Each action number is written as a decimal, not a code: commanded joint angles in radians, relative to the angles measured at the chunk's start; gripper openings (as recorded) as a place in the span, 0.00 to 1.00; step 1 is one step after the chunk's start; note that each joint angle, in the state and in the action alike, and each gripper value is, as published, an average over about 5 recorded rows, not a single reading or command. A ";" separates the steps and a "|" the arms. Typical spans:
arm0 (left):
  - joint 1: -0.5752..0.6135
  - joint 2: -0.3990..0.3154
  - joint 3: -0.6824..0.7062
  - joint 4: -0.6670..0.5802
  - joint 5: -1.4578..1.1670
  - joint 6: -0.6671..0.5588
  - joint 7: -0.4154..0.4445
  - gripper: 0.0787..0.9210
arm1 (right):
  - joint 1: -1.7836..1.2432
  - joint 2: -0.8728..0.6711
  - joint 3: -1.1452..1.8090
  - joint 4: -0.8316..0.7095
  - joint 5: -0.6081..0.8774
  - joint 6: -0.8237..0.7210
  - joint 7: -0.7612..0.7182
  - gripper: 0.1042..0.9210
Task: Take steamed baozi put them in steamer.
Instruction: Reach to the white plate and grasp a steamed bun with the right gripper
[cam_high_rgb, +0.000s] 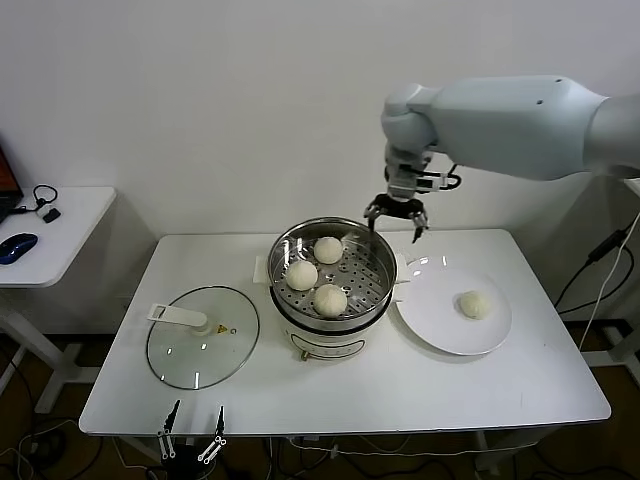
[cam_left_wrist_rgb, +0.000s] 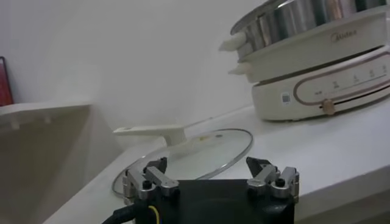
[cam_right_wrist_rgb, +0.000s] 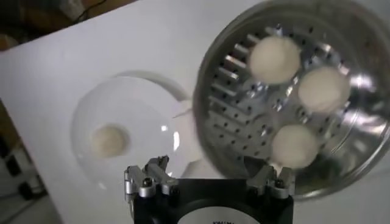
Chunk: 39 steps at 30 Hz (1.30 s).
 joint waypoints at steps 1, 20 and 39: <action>-0.003 0.000 0.001 0.010 0.008 -0.002 -0.001 0.88 | 0.075 -0.176 -0.202 0.008 0.118 -0.336 -0.015 0.88; -0.013 -0.008 -0.002 0.031 0.019 -0.001 -0.003 0.88 | -0.442 -0.381 0.203 -0.329 0.042 -0.426 -0.023 0.88; -0.011 -0.006 -0.013 0.057 0.026 0.003 -0.003 0.88 | -0.713 -0.270 0.482 -0.572 -0.116 -0.370 -0.034 0.88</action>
